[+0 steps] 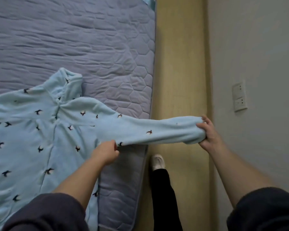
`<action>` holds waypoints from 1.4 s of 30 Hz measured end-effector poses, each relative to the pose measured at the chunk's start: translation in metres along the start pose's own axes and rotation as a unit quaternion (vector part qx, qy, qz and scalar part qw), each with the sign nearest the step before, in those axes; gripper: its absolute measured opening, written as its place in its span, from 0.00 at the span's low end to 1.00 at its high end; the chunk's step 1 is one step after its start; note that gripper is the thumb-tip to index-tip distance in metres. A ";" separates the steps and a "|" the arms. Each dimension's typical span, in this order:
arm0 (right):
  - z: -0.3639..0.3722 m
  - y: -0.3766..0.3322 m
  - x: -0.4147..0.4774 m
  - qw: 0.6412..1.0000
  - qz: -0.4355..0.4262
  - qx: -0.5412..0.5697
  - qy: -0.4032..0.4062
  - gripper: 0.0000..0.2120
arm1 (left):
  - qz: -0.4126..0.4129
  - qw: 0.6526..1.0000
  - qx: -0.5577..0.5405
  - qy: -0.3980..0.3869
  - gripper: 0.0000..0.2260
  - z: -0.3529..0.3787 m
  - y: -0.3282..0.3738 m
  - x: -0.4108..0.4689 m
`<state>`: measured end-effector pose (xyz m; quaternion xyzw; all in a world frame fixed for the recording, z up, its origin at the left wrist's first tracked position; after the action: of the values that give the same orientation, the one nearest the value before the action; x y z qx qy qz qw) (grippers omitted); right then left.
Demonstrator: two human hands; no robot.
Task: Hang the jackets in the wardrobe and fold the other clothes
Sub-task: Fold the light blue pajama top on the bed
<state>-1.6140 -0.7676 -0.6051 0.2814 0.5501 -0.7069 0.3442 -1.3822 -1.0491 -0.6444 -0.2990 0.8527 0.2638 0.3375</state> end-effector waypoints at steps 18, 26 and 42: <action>-0.060 0.065 0.155 0.636 0.199 -0.740 -0.092 0.39 | 0.072 0.945 0.310 0.074 0.24 -0.037 0.059 0.176; -0.100 0.066 0.160 0.616 0.267 -0.736 -0.083 0.25 | 0.219 0.909 0.353 0.033 0.11 -0.040 0.090 0.200; 0.068 0.127 0.210 0.574 0.042 -0.783 -0.237 0.28 | 0.041 0.909 0.414 0.016 0.18 -0.082 -0.013 0.233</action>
<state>-1.6408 -0.8909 -0.8265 -0.2521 0.7756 -0.0269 0.5781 -1.5456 -1.1888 -0.7672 -0.1009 0.9020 -0.1044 0.4065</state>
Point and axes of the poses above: each hand's wrist, its own x-axis towards the middle knuckle, its own z-axis out of the palm, y = z × x, the point moved 7 cm from there along x, towards the middle knuckle, and after that the axes turned 4 degrees about z, right-handed, at the moved point
